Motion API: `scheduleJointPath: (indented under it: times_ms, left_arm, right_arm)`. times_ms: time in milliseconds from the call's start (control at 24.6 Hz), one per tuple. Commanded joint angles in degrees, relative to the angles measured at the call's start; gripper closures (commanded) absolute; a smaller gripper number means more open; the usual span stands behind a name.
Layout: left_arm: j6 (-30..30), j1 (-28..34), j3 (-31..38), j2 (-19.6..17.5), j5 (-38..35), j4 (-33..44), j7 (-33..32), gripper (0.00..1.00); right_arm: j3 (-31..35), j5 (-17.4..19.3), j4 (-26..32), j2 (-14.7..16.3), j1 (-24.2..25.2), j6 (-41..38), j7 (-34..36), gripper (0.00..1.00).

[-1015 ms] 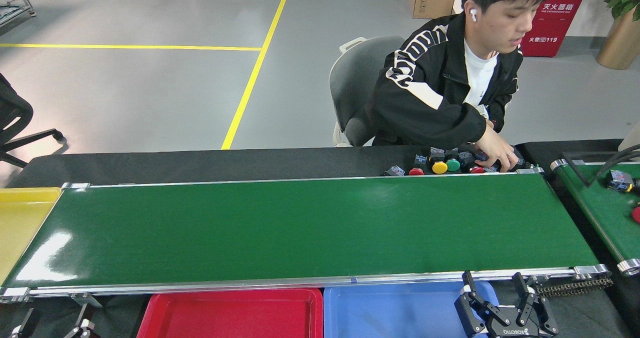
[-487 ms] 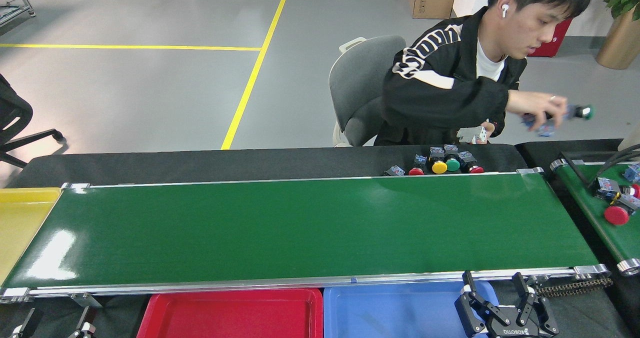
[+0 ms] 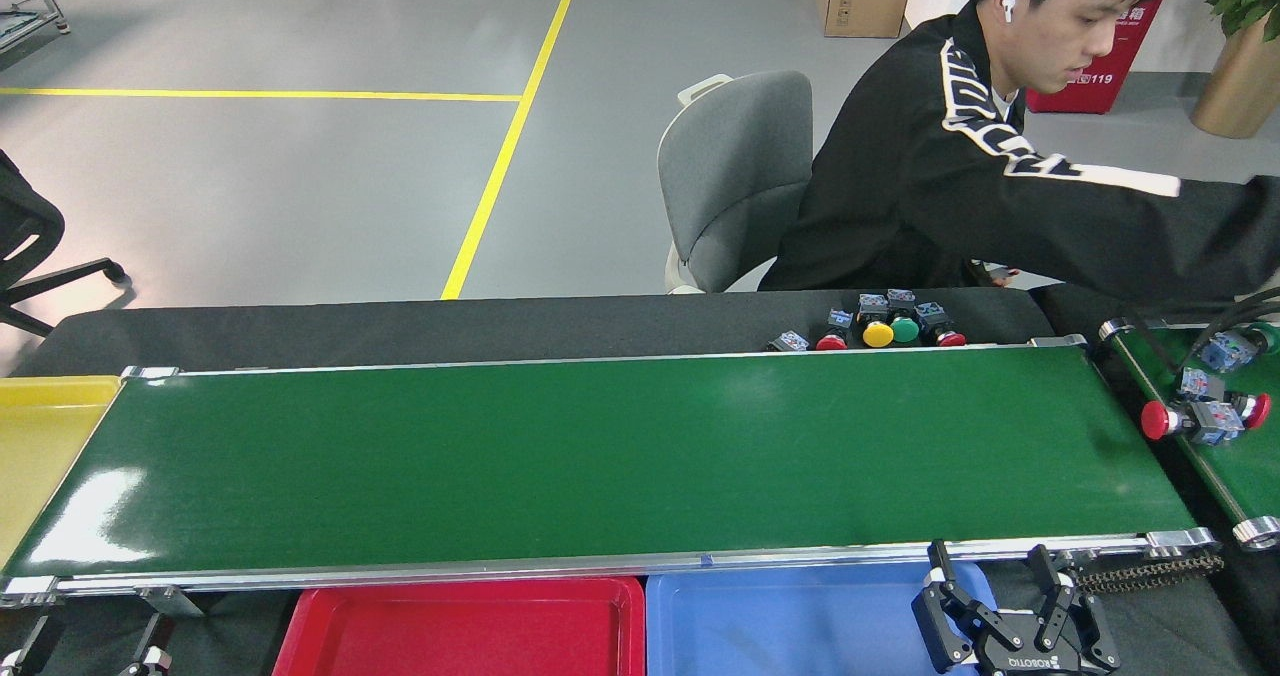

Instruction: Pick switch part from conveyor to tray

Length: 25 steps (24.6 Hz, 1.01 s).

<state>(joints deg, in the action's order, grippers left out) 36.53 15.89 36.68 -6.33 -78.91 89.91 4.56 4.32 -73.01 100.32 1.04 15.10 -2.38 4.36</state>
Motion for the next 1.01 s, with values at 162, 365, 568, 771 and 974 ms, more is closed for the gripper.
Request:
scheduleJointPath:
  times_ms: [162, 365, 568, 771, 974]
  left_arm:
    - [-0.84, -0.07, -0.30, -0.44, -3.36, 0.01, -2.10, 0.00]
    - [-0.67, -0.16, -0.30, -0.35, -3.27, 1.06, -1.66, 0.00]
    - [0.74, -0.16, -0.30, -0.70, -2.92, 1.06, -2.36, 0.00]
    - [1.00, -0.69, -0.38, -0.97, 3.76, 0.27, -8.96, 0.00]
    - [0.92, -0.51, -0.30, -0.88, 4.11, 1.15, -8.87, 0.00]
  right_arm:
    - [0.61, 0.41, -2.85, 1.33, -4.55, 5.02, -0.75, 0.00]
    - [0.78, 0.68, -7.68, 2.74, -8.77, 8.09, -3.56, 0.00]
    - [2.45, 1.73, -11.29, 4.23, -11.67, 9.23, -4.09, 0.00]
    - [3.33, 2.70, -16.48, 5.38, -15.27, 9.32, -5.24, 0.00]
    - [3.33, 2.96, -21.66, 5.46, -19.75, 10.03, -5.24, 0.00]
